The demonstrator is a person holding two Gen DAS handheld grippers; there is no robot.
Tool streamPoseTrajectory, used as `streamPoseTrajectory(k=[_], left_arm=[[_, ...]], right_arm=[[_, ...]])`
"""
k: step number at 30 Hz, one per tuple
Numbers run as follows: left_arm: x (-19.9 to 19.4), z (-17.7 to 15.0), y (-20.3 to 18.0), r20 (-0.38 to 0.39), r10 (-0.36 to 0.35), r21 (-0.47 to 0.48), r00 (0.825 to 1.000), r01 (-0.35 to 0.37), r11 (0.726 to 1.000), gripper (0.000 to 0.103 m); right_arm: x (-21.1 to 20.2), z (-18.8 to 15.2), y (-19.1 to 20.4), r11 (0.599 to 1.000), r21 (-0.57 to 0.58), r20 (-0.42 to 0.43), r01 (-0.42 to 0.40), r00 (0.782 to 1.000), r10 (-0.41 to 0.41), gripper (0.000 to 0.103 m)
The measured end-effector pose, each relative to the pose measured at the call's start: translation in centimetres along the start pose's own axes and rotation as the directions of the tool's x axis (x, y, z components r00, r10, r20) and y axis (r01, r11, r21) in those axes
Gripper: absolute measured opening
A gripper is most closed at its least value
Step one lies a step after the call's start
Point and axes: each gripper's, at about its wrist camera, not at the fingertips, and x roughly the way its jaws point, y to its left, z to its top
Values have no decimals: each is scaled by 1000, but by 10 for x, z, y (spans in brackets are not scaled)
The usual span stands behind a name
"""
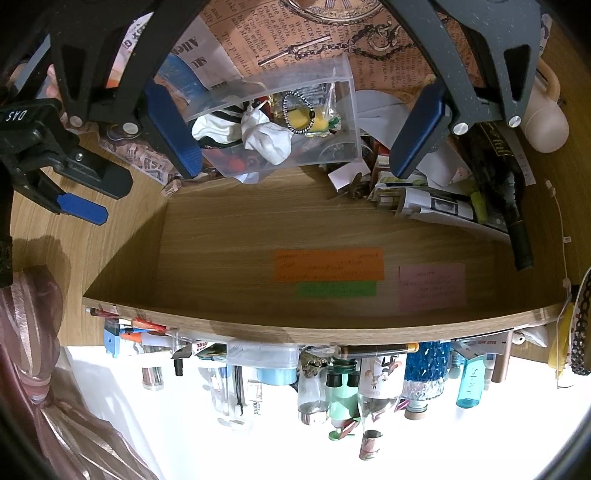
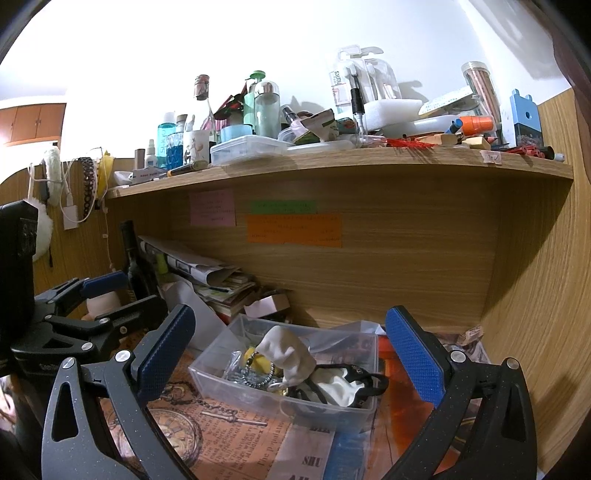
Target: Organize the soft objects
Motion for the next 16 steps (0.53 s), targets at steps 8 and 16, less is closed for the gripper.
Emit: streamPoseTrajectory(k=[8, 16], left_arm=[[0, 0, 0, -1, -6, 0, 1000, 6, 1000, 103], [1, 0, 4, -9, -20, 2, 1000, 20, 1000, 103]], right_arm=[[1, -1, 0, 1000, -2, -5, -2, 1000, 2, 103], [2, -2, -1, 1000, -3, -7, -3, 1000, 3, 103]])
